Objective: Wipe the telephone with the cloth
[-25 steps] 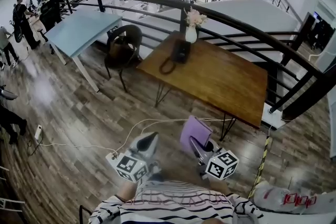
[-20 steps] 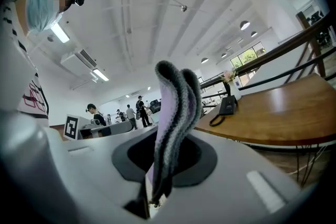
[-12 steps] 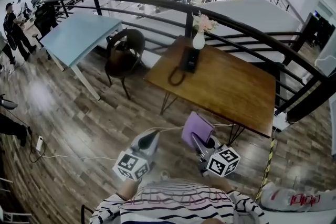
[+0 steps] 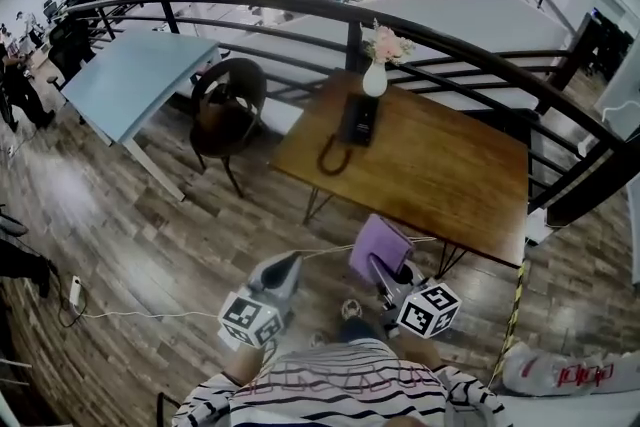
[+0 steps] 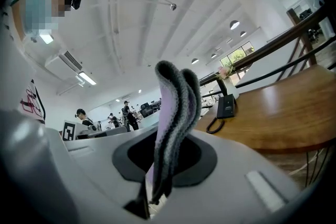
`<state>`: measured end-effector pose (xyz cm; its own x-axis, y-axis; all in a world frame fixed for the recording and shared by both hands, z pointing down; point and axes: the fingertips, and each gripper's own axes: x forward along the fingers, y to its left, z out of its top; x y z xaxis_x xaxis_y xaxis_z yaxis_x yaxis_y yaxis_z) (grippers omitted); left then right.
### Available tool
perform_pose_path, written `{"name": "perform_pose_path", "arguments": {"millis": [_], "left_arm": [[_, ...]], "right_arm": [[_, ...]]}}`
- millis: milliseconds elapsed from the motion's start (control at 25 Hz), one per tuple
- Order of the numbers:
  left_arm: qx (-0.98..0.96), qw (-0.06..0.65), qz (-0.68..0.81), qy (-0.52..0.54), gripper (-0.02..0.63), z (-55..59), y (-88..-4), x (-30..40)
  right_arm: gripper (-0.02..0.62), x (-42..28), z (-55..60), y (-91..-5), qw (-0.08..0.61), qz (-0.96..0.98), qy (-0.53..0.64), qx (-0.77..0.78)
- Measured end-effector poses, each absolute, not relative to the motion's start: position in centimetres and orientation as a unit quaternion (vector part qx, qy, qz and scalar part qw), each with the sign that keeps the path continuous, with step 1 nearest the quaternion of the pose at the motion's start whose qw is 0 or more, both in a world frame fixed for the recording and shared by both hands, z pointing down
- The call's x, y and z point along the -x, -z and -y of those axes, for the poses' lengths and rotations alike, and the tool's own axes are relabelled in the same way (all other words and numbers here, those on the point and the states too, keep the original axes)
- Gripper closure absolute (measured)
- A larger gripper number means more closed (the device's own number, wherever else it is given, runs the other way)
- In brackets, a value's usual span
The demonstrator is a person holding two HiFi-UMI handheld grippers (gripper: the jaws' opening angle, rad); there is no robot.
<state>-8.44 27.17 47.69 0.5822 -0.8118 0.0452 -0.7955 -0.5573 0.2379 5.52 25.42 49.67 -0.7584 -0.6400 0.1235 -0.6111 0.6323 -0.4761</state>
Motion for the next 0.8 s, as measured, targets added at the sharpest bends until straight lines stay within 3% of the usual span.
{"name": "perform_pose_path", "arguments": {"millis": [800], "left_arm": [[-0.868, 0.107, 0.484, 0.033, 0.604, -7.7, -46.7, 1.9]], "right_arm": [[0.546, -11.0, -5.0, -48.9, 0.016, -0.920, 0.247, 0.303]]}}
